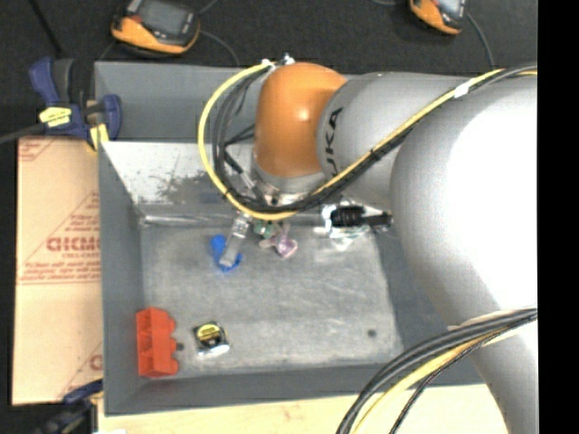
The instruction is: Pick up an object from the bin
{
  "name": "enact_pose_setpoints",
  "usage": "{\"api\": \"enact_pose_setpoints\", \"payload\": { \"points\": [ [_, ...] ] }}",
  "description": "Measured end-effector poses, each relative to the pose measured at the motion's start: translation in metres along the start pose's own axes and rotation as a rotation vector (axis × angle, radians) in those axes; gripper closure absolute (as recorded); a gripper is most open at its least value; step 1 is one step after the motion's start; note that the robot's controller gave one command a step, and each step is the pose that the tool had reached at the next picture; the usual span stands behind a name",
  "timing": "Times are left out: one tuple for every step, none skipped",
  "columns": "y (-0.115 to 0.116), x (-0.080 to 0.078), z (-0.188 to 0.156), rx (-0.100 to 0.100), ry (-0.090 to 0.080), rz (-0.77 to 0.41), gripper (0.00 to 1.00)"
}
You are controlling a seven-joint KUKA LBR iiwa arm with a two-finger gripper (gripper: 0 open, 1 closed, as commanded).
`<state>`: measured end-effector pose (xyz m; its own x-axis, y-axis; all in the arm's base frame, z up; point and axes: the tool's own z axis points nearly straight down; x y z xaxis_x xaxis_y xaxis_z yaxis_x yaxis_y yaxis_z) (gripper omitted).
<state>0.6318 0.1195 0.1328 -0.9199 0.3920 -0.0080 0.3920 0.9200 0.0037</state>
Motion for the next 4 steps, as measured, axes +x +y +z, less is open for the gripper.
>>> {"api": "enact_pose_setpoints", "payload": {
  "points": [
    [-0.011, 0.005, 0.049, 0.005, 0.009, 0.117, 0.0],
    [0.033, -0.005, 0.063, 0.001, 0.006, 0.135, 0.0],
    [0.006, -0.021, 0.031, 0.002, 0.002, 0.28, 0.0],
    [-0.03, 0.049, 0.059, 0.007, 0.01, 0.143, 0.0]
  ]
}}
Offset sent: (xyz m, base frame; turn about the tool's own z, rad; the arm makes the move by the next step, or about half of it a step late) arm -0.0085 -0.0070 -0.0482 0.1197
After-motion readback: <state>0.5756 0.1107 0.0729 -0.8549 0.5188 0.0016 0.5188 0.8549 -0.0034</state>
